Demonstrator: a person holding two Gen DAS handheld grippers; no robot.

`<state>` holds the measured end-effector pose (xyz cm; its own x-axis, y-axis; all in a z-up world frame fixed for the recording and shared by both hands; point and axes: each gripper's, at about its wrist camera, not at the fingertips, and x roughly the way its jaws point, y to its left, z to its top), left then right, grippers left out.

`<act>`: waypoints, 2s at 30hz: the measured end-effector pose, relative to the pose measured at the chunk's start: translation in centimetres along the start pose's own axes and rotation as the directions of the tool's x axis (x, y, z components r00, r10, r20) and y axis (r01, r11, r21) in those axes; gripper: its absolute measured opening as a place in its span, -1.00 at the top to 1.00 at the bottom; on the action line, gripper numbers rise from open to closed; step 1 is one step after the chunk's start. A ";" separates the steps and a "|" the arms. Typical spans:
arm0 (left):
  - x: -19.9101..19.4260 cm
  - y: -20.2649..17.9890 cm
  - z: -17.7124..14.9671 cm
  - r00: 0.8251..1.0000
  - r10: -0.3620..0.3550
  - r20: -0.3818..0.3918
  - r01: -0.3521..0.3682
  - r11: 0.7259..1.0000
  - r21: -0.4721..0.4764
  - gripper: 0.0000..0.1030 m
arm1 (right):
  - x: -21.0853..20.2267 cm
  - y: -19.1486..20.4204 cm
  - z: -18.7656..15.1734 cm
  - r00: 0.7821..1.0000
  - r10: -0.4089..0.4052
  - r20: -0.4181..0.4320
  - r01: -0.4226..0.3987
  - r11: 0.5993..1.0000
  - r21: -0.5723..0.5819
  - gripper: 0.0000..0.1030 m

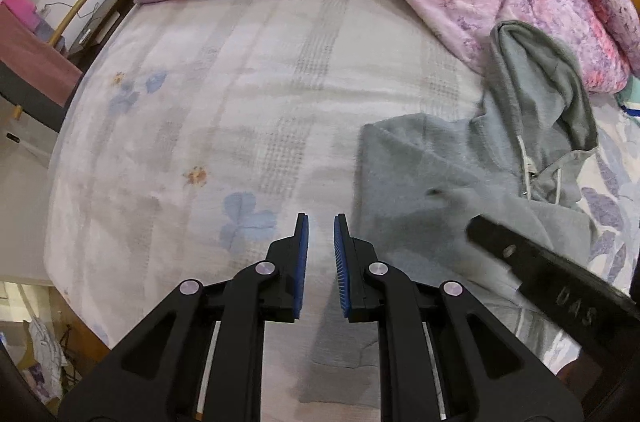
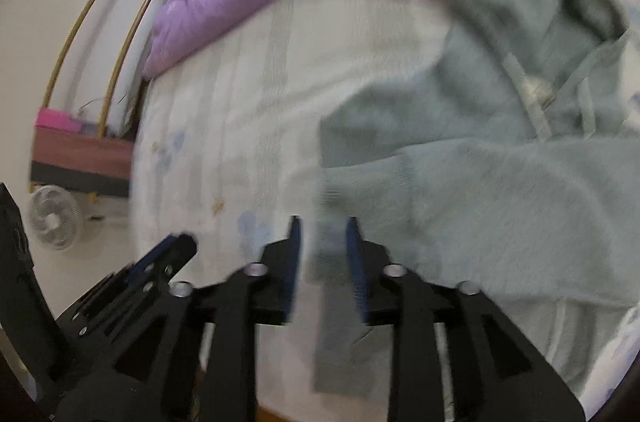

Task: Fold large clothes
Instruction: 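Lower the sleeve onto the hoodie and open the right tool, then press the folded sleeves flat with both open tools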

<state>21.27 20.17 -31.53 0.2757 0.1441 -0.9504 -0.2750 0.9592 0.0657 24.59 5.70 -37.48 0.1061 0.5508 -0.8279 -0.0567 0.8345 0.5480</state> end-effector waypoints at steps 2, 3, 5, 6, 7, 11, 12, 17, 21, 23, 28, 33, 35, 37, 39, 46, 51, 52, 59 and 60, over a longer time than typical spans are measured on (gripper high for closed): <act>0.4 0.0 -0.1 1.000 0.000 -0.012 0.001 1.000 0.006 0.72 | -0.4 -0.5 -0.2 1.000 -0.015 0.013 0.014 1.000 0.016 -0.54; 0.6 -0.1 -0.1 1.000 -0.002 -0.017 0.002 1.000 0.009 0.72 | -0.9 -0.6 -0.2 0.999 -0.017 0.027 0.017 1.000 0.014 -0.54; 1.0 -0.6 -0.3 1.000 0.004 -0.021 -0.004 1.000 0.030 0.72 | -1.6 -1.2 -0.1 0.999 -0.037 0.034 0.037 0.999 0.007 -0.55; 1.2 -1.0 -0.3 1.000 0.004 -0.027 -0.003 0.999 0.038 0.71 | -2.3 -2.2 0.1 0.997 -0.067 0.043 0.067 0.998 0.020 -0.55; 1.6 -1.3 -0.4 0.999 -0.001 -0.036 0.003 0.999 0.044 0.71 | -2.8 -3.0 0.1 0.995 -0.081 0.050 0.080 0.996 0.031 -0.55; 3.5 -3.9 -1.0 0.997 -0.029 -0.071 0.035 0.996 0.085 0.65 | -5.7 -7.7 0.0 0.966 -0.235 0.106 0.231 0.972 0.045 -0.55; 4.1 -4.5 -1.1 0.996 -0.036 -0.081 0.043 0.994 0.096 0.65 | -6.3 -9.0 0.1 0.949 -0.291 0.120 0.289 0.957 0.035 -0.54; 8.8 -8.5 -2.1 0.987 -0.077 -0.141 0.101 0.980 0.174 0.66 | -8.2 -16.7 -0.2 0.882 -0.456 0.122 0.447 0.890 0.091 0.11; 13.4 -10.4 -1.3 0.978 -0.083 -0.193 0.115 0.980 0.164 0.66 | -6.7 -23.2 1.5 0.852 -0.522 0.044 0.509 0.844 0.171 0.35; 16.0 -11.2 -0.7 0.973 -0.094 -0.212 0.127 0.980 0.151 0.67 | -4.7 -26.7 3.1 0.848 -0.530 0.003 0.521 0.833 0.187 0.36; 18.6 -12.0 -0.4 0.963 -0.056 -0.263 0.099 0.983 0.152 0.75 | -3.5 -29.0 4.1 0.865 -0.495 -0.078 0.501 0.847 0.180 0.39; 17.0 -11.2 -4.6 0.946 -0.024 -0.324 0.091 0.977 0.195 0.75 | -4.4 -27.4 -3.1 0.867 -0.441 -0.233 0.477 0.870 0.128 0.36; 17.3 -11.0 -5.3 0.953 -0.027 -0.302 0.091 0.975 0.200 0.75 | -3.3 -28.7 -4.8 0.873 -0.437 -0.214 0.471 0.870 0.144 0.34; 17.4 -10.9 -4.9 0.948 -0.022 -0.317 0.084 0.979 0.184 0.72 | -4.0 -28.9 -4.7 0.881 -0.422 -0.214 0.460 0.870 0.177 0.32; 16.5 -10.8 -4.5 0.949 -0.013 -0.316 0.073 0.981 0.178 0.54 | -5.4 -28.4 -4.2 0.890 -0.404 -0.211 0.444 0.873 0.203 0.28; 12.9 -10.1 -4.3 0.962 -0.008 -0.272 0.063 0.979 0.194 -0.18 | -11.2 -27.2 -3.1 0.926 -0.358 -0.115 0.376 0.896 0.236 -0.56; 9.7 -10.3 -3.9 0.971 -0.011 -0.238 0.062 0.976 0.208 -0.23 | -14.0 -26.7 -0.9 0.939 -0.334 -0.077 0.343 0.906 0.248 -0.57; 9.2 -10.3 -3.7 0.973 -0.012 -0.231 0.062 0.976 0.211 -0.23 | -14.8 -26.7 -0.5 0.941 -0.332 -0.064 0.337 0.909 0.246 -0.57; 6.0 -11.8 -0.4 0.986 -0.011 -0.169 0.048 0.975 0.218 -0.29 | -18.9 -25.9 2.5 0.940 -0.341 0.010 0.332 0.920 0.209 -0.63; 5.3 -12.2 -0.1 0.987 -0.013 -0.161 0.049 0.975 0.218 -0.29 | -19.6 -26.0 3.0 0.939 -0.343 0.019 0.332 0.921 0.204 -0.63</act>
<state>26.00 9.25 -37.43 0.1270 0.0901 -0.9878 -0.0539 0.9950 0.0839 26.96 -26.81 -35.13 0.1383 0.2305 -0.9632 0.1855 0.9493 0.2538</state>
